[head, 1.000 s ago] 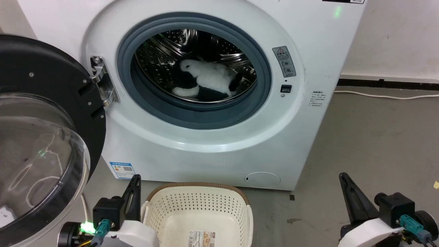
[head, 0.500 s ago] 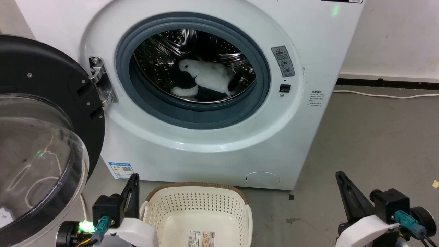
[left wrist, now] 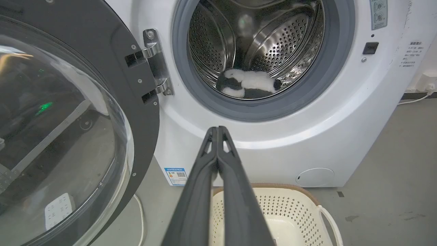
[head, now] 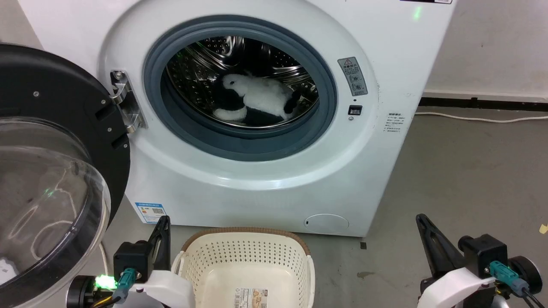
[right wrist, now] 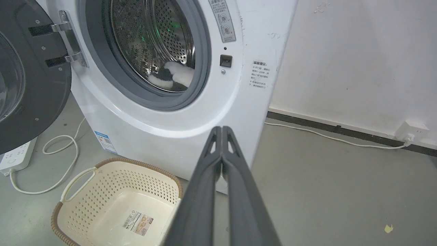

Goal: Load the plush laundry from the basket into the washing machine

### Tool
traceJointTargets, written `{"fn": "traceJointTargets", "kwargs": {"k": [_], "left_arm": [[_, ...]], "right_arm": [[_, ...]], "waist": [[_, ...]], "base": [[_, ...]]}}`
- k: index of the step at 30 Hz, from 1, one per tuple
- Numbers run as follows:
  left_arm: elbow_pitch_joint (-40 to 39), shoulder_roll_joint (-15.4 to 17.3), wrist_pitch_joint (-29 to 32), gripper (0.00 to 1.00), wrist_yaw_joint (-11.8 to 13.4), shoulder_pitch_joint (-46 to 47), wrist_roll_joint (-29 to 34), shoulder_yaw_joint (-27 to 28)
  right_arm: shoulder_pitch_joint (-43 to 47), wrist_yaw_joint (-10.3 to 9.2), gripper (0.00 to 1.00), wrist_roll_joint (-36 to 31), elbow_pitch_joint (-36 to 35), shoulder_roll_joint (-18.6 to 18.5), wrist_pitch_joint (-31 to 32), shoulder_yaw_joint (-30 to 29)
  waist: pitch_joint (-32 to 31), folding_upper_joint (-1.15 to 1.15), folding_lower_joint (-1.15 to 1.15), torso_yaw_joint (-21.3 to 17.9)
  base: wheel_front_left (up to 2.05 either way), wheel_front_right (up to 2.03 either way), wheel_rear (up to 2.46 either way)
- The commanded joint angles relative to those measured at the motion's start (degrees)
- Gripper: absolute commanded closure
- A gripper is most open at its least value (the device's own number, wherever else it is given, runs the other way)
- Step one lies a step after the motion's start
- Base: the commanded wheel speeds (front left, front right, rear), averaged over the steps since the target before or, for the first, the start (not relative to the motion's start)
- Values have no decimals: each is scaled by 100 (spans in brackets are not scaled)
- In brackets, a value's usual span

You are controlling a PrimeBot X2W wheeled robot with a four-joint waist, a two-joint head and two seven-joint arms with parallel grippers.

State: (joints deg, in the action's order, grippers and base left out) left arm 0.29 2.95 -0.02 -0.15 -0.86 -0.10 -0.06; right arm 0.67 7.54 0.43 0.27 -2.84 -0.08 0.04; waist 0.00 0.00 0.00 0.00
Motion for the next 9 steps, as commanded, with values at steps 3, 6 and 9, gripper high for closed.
{"fn": "traceJointTargets", "kwargs": {"k": [3,6,9], "left_arm": [[-29,-7,2,100,15,86,10,6],[-29,-7,2,100,15,86,10,6],[-29,-7,2,100,15,86,10,6]], "right_arm": [[-67,-5,100,-43,-27,-4,8,-4],[-67,-5,100,-43,-27,-4,8,-4],[-67,-5,100,-43,-27,-4,8,-4]], "waist": [[0,0,0,0],[0,0,0,0],[0,0,0,0]], "base": [[0,0,0],[0,0,0],[0,0,0]]}}
